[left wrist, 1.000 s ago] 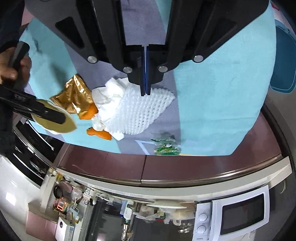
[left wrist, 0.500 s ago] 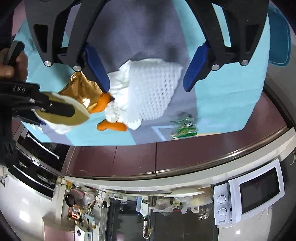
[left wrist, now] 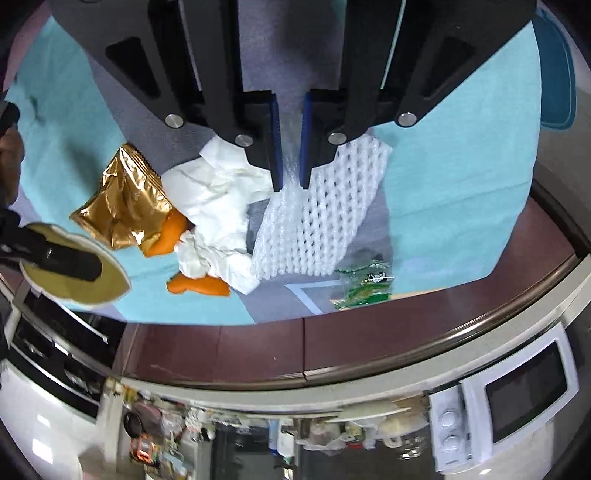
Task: Collect trash
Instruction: 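Carry the foam net and paper cup with both grippers over the blue bin, then open both grippers to drop the foam net and cup into the bin, then move both grippers back over the table toward the remaining trash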
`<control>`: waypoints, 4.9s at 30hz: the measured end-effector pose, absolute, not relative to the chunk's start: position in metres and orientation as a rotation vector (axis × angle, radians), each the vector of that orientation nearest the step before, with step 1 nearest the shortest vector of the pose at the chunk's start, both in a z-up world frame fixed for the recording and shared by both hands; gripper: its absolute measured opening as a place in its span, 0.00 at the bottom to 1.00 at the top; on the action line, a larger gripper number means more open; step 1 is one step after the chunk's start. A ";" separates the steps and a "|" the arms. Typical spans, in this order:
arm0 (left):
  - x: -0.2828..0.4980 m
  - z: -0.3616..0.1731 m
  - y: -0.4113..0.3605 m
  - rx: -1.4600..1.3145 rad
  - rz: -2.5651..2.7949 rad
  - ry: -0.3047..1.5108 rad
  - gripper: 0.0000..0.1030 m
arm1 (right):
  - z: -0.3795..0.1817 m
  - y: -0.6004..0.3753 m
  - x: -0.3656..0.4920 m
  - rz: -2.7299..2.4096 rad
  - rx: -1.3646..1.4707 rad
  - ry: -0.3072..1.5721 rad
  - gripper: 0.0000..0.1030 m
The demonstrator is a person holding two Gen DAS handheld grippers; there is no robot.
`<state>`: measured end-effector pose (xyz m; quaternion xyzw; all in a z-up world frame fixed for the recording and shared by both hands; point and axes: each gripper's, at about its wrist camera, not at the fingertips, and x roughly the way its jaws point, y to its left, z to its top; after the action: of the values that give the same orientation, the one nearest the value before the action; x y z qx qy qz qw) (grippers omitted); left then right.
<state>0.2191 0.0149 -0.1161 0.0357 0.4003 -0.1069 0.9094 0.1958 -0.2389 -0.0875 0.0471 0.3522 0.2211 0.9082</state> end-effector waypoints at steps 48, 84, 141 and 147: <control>0.025 -0.072 0.350 -0.192 0.354 0.661 0.08 | -0.042 0.130 0.158 1.008 -0.224 0.702 0.63; 0.051 -0.166 0.410 -0.304 0.441 0.787 0.64 | -0.135 0.289 0.177 1.069 -0.507 0.975 0.73; 0.128 -0.034 0.049 0.140 0.220 0.669 0.95 | -0.025 -0.196 0.114 0.506 0.012 0.551 0.94; 0.130 -0.034 0.039 0.156 0.201 0.670 0.95 | -0.025 -0.204 0.113 0.490 0.020 0.550 0.94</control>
<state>0.1304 0.0386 -0.0342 0.0762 0.3280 0.0982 0.9365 0.1128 -0.2038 -0.0253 0.0096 0.2690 0.2397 0.9328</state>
